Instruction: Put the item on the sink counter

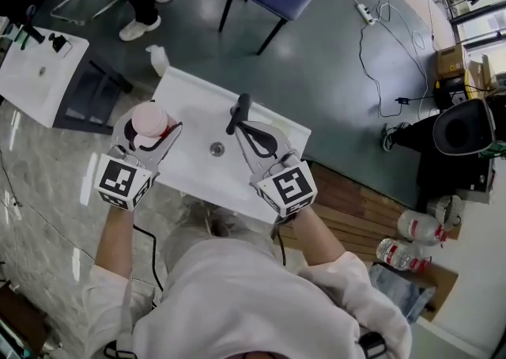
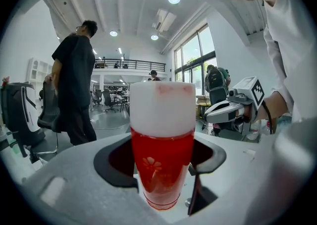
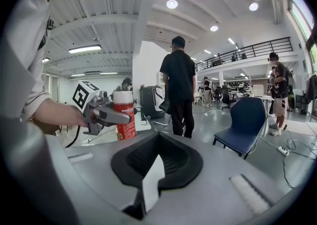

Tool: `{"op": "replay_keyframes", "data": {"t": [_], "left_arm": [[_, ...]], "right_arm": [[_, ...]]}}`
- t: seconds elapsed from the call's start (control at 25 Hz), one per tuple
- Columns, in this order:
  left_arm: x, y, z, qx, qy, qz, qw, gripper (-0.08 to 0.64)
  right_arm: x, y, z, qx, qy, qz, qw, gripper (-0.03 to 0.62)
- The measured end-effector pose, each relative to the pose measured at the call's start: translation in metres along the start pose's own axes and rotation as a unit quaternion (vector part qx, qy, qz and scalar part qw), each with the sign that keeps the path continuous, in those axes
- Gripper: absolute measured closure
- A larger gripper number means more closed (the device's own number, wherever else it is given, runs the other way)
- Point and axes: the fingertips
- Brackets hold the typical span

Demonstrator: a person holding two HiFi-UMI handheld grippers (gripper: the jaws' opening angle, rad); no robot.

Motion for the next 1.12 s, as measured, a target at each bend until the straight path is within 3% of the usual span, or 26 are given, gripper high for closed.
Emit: {"op": "replay_keyframes", "data": {"t": [1.12], "left_arm": [[-0.107, 0.109, -0.123, -0.027, -0.005, -0.015, 0.9995, 0.261]], "right_arm": [[0.036, 0.059, -0.076, -0.066, 0.034, -0.026, 0.997, 0.588]]}}
Point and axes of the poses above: the fingertips, and each gripper's own axes: y forward along the fingers, x to its right, z out of its top, and after that the axes turned 15 degrees about -z, right-handed
